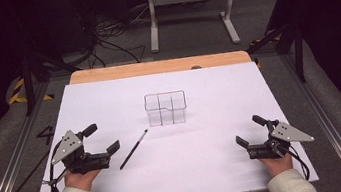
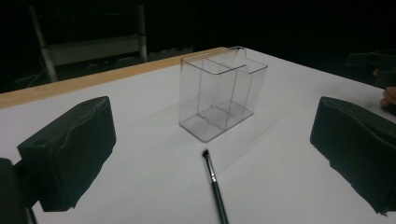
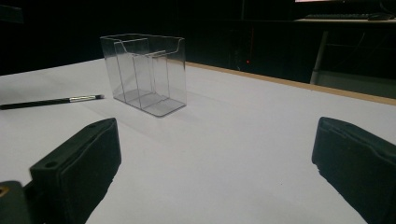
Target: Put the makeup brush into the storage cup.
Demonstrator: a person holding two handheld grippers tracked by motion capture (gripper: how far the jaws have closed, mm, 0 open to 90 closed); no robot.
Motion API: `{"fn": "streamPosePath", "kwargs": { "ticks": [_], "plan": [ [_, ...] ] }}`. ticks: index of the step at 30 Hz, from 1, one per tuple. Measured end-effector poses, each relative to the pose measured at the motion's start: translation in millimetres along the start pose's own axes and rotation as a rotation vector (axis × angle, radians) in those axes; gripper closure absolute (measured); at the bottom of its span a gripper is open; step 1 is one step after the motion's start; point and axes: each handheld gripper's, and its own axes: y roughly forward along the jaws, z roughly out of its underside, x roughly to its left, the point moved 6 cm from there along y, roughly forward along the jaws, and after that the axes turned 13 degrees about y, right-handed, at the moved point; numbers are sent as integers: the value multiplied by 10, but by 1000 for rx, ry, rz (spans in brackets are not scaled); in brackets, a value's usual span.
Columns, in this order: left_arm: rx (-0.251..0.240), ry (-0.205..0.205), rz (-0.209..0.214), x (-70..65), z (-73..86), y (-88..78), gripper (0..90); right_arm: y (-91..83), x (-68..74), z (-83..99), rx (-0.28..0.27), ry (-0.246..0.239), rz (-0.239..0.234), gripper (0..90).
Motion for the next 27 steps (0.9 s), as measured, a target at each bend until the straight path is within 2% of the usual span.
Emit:
{"fn": "streamPosePath", "kwargs": {
  "ticks": [7,12,16,18,22,23,26,27],
  "plan": [
    [16,20,44,-81,-93,138,4,-1,2,0,-1,0,-1,17],
    [15,20,56,-114,-142,198,0,-1,2,0,-1,0,-1,18],
    [35,30,45,-114,-164,217,0,-1,2,0,0,1,-3,17],
    [85,45,53,-118,-169,240,0,-1,2,0,0,2,-3,17],
    [177,48,131,-157,-194,286,20,-1,2,-1,0,4,-6,17],
    [203,37,147,-172,-198,297,28,-1,3,0,1,4,-7,18],
    [261,45,152,-174,-215,334,38,-1,3,0,1,5,-8,17],
    [296,46,150,-173,-222,353,38,-1,3,-1,1,5,-8,17]
  ]
}}
